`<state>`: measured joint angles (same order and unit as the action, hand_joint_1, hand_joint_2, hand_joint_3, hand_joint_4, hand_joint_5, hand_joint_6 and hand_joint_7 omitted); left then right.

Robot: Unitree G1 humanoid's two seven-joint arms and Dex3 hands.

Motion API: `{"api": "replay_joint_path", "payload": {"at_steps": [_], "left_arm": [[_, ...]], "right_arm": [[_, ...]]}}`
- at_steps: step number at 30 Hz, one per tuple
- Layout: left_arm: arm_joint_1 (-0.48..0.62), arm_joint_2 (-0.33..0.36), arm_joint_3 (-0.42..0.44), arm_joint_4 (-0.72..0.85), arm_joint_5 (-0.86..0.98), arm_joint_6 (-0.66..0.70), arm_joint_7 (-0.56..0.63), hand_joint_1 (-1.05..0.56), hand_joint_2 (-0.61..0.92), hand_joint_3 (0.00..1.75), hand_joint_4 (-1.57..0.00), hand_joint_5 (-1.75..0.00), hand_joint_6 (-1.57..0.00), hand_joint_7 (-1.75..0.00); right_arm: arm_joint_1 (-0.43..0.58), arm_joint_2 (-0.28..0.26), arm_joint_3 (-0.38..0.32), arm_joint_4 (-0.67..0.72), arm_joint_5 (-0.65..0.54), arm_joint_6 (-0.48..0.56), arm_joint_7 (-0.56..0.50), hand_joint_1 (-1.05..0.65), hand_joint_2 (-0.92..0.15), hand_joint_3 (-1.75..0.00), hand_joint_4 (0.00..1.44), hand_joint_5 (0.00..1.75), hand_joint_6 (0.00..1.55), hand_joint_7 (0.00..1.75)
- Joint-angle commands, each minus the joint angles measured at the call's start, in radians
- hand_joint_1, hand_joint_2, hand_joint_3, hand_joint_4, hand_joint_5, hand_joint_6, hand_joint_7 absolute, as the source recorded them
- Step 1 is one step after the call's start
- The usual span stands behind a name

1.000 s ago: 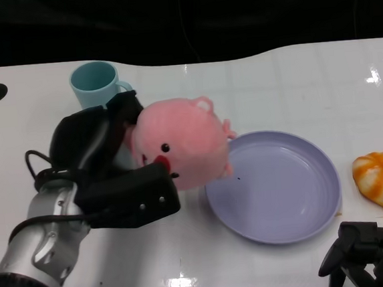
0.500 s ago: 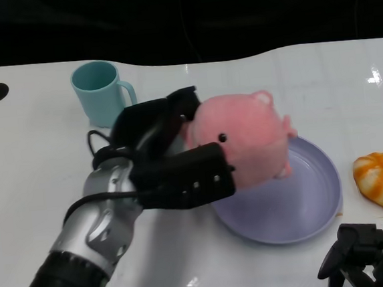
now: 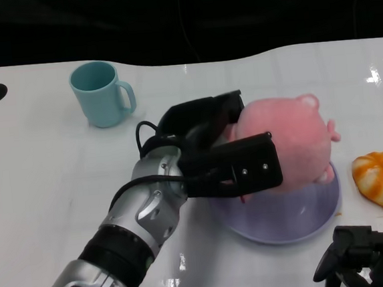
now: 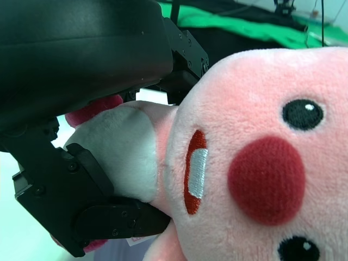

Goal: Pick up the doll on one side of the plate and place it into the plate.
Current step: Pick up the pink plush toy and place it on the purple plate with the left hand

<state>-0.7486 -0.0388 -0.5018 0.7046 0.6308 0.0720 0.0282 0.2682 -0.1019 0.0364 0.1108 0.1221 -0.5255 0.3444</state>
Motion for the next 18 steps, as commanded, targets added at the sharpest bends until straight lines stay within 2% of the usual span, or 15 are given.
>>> {"api": "replay_joint_path", "payload": {"at_steps": [1,3,4,7,9,10,11,12,13,14,15,16,17,18], "left_arm": [[-0.049,-0.009,-0.013,0.05,0.011,-0.024,0.025,-0.21,0.62,0.88,-0.87,-1.75,-0.66,-1.75],[-0.056,-0.014,-0.019,0.071,0.015,-0.036,0.036,-0.2,0.62,0.86,-0.87,-1.75,-0.67,-1.75],[-0.059,-0.015,-0.023,0.074,0.017,-0.034,0.031,-0.23,0.61,0.72,-0.85,-1.75,-0.7,-1.51],[-0.057,-0.014,-0.026,0.063,0.008,-0.031,-0.007,-0.27,0.79,0.24,-0.75,-1.74,-0.93,-0.6],[-0.051,-0.011,-0.025,0.053,-0.001,-0.038,-0.025,-0.29,0.85,0.13,-0.71,-1.69,-0.93,-0.34],[-0.047,-0.006,-0.026,0.043,-0.005,-0.038,-0.042,-0.3,0.87,0.11,-0.7,-1.66,-0.92,-0.27],[-0.045,-0.002,-0.028,0.035,-0.007,-0.037,-0.054,-0.38,0.9,0.08,-0.58,-1.45,-0.82,-0.16],[-0.044,0.006,-0.034,0.024,-0.006,-0.041,-0.075,-0.41,0.91,0.07,-0.54,-1.37,-0.79,-0.12],[-0.045,0.02,-0.049,0.01,0.005,-0.043,-0.101,-0.48,0.92,0.09,-0.44,-1.15,-0.7,-0.07],[-0.048,0.034,-0.064,-0.004,0.018,-0.047,-0.128,-0.6,0.92,0.15,-0.41,-0.74,-0.57,-0.03],[-0.05,0.044,-0.075,-0.015,0.026,-0.048,-0.147,-0.68,0.92,0.2,-0.39,-0.54,-0.49,-0.02],[-0.058,0.063,-0.099,-0.029,0.046,-0.056,-0.181,-0.72,0.92,0.22,-0.37,-0.43,-0.44,-0.01],[-0.063,0.078,-0.117,-0.043,0.063,-0.063,-0.207,-0.84,0.92,0.31,-0.23,-0.29,-0.3,0.0],[-0.066,0.089,-0.129,-0.053,0.075,-0.068,-0.225,-0.9,0.92,0.36,-0.16,-0.23,-0.23,0.0]], "right_arm": [[0.004,-0.001,-0.003,-0.008,0.002,-0.004,-0.007,-0.94,-0.92,-0.41,0.93,1.41,0.94,1.08],[0.004,-0.001,-0.003,-0.006,0.0,-0.007,-0.008,-0.94,-0.92,-0.41,0.93,1.41,0.94,1.08],[0.004,-0.001,-0.002,-0.006,-0.001,-0.009,-0.009,-0.94,-0.92,-0.41,0.93,1.41,0.94,1.08],[0.004,0.0,-0.002,-0.008,0.003,-0.011,-0.006,-0.94,-0.92,-0.4,0.93,1.41,0.94,1.08],[0.004,0.0,-0.003,-0.006,0.006,-0.013,-0.004,-0.94,-0.92,-0.4,0.93,1.4,0.94,1.08],[0.004,-0.001,-0.004,-0.008,0.006,-0.011,-0.005,-0.94,-0.92,-0.4,0.93,1.4,0.94,1.08],[0.005,-0.002,-0.004,-0.01,0.005,-0.009,-0.005,-0.95,-0.92,-0.4,0.93,1.4,0.94,1.08],[0.006,-0.003,-0.005,-0.011,0.005,-0.009,-0.005,-0.95,-0.92,-0.4,0.93,1.4,0.94,1.08],[0.007,-0.004,-0.006,-0.013,0.006,-0.008,-0.004,-0.95,-0.92,-0.4,0.93,1.4,0.94,1.08],[0.007,-0.005,-0.006,-0.012,0.006,-0.009,-0.004,-0.95,-0.92,-0.4,0.93,1.41,0.94,1.08],[0.007,-0.005,-0.007,-0.012,0.006,-0.009,-0.004,-0.95,-0.92,-0.4,0.93,1.41,0.94,1.08],[0.006,-0.006,-0.007,-0.011,0.005,-0.011,-0.005,-0.94,-0.92,-0.4,0.93,1.41,0.94,1.08],[0.005,-0.006,-0.008,-0.01,0.004,-0.012,-0.005,-0.94,-0.92,-0.41,0.93,1.41,0.94,1.08],[0.005,-0.006,-0.008,-0.01,0.003,-0.012,-0.005,-0.94,-0.92,-0.41,0.93,1.41,0.94,1.08]]}}
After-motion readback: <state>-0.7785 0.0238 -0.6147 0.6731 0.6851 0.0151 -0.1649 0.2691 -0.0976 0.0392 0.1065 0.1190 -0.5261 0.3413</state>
